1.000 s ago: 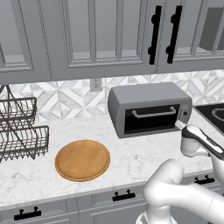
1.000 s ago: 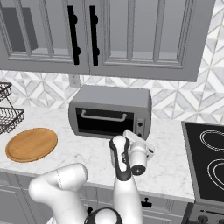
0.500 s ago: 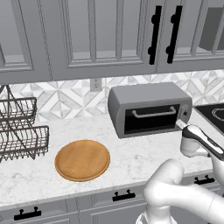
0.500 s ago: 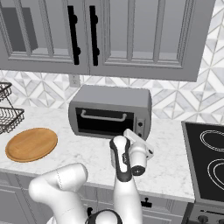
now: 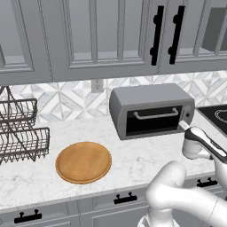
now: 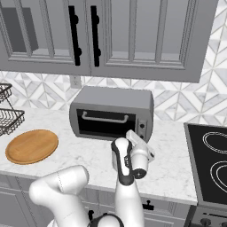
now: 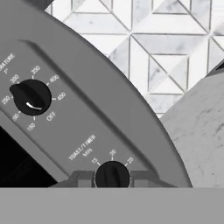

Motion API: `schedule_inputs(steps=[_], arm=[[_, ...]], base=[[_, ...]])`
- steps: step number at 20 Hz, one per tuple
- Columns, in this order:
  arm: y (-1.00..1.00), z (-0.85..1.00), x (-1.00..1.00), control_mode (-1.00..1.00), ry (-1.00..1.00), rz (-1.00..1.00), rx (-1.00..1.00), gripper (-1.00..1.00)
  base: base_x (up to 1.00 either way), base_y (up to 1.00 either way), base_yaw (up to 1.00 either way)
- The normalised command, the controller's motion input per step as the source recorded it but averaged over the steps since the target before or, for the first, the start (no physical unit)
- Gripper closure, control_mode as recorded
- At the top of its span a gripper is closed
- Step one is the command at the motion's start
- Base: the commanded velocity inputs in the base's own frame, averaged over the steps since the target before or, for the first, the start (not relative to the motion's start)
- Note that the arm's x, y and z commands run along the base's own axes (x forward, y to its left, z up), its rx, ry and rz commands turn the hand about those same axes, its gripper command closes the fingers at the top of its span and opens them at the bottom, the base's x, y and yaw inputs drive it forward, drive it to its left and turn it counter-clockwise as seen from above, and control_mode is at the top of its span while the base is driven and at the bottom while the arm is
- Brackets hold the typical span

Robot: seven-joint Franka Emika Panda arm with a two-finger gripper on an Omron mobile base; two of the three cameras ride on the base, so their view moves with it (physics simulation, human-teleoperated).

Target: Pick up the kebab skewer and baguette bread, and place them inside the toaster oven. Close the toaster oven door and start by setting the timer.

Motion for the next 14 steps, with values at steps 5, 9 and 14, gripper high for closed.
schedule_inputs(steps=[5, 9, 14], arm=[[0.0, 0.0, 0.0, -1.0, 0.0, 0.0, 0.17, 1.0], [0.0, 0.0, 0.0, -1.0, 0.0, 0.0, 0.18, 1.0], [0.0, 0.0, 0.0, -1.0, 0.0, 0.0, 0.18, 1.0]], base=[[0.0, 0.0, 0.0], [0.0, 0.0, 0.0], [0.0, 0.0, 0.0]])
